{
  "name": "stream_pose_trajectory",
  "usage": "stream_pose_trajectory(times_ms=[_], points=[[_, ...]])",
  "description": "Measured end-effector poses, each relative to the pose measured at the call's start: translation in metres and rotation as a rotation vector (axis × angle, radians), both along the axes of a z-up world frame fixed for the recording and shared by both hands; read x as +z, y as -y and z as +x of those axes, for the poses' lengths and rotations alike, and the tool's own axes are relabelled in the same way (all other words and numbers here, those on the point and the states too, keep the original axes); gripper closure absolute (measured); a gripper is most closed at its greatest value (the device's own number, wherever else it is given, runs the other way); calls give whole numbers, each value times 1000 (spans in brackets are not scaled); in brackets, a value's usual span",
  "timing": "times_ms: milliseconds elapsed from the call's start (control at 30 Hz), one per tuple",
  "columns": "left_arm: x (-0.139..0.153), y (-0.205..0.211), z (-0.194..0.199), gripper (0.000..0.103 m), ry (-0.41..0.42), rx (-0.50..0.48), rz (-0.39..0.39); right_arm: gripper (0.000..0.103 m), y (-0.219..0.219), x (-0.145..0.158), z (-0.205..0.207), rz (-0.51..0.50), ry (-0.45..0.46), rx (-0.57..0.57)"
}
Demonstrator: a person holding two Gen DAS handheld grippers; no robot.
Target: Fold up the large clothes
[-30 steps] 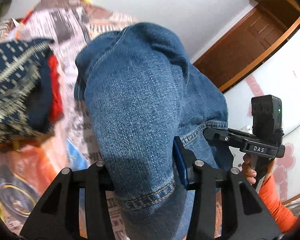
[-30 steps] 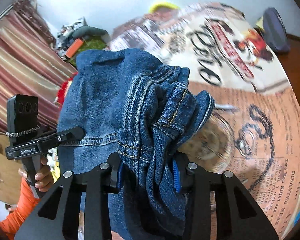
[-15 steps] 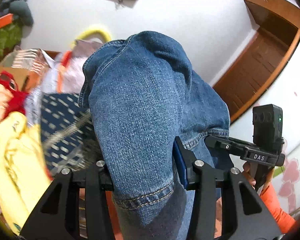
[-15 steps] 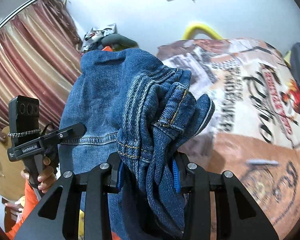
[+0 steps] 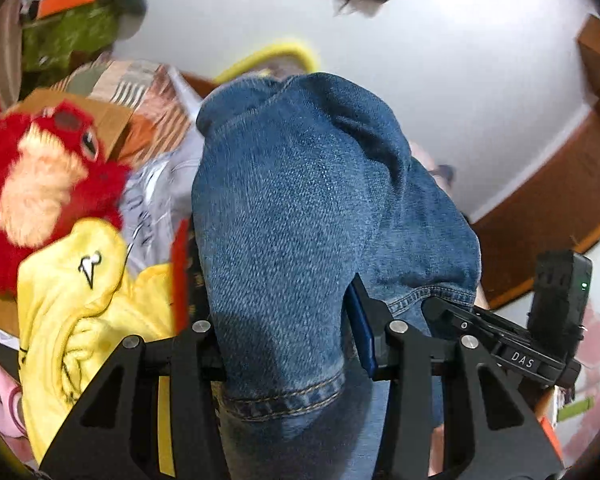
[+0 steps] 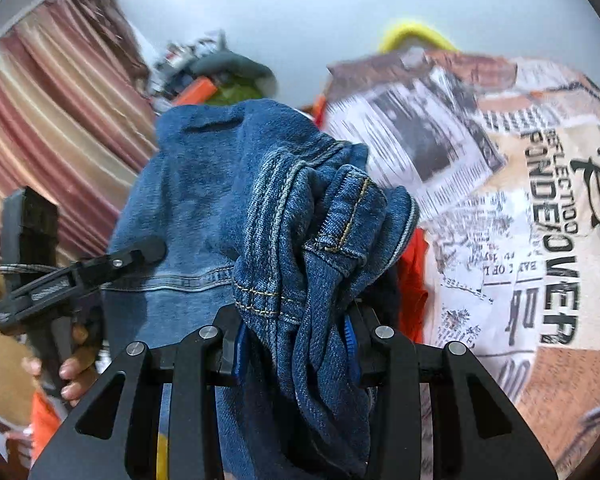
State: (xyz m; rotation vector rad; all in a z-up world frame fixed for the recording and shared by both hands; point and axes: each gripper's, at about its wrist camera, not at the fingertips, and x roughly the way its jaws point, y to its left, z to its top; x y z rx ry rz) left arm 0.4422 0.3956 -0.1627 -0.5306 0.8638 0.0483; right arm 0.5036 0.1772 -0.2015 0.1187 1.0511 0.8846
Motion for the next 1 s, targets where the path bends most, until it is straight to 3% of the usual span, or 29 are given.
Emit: stream_pose_trajectory(times_ms=[133, 267, 367, 467, 567, 700, 900, 1000], points=[[-35, -6, 16, 47, -63, 9, 52, 59, 5, -32, 11, -32, -70, -28], [-37, 0, 13, 41, -57, -10, 81, 56, 18, -24, -1, -98, -24, -22], [-23, 13, 2, 42, -57, 1, 184, 56, 34, -6, -15, -139, 15, -36], [-2, 28, -18, 42, -39, 12, 270, 55, 48, 20, -33, -155, 105, -54], [22, 38, -44, 42, 16, 25, 283, 54, 65, 52, -52, -133, 177, -68], [74, 65, -92, 42, 133, 26, 298, 54, 88, 101, -89, -64, 271, -79], [153, 130, -176, 42, 308, 28, 444, 54, 117, 169, -150, 78, 420, -75], [181, 160, -221, 42, 409, 39, 474, 54, 134, 196, -186, 152, 494, -68]])
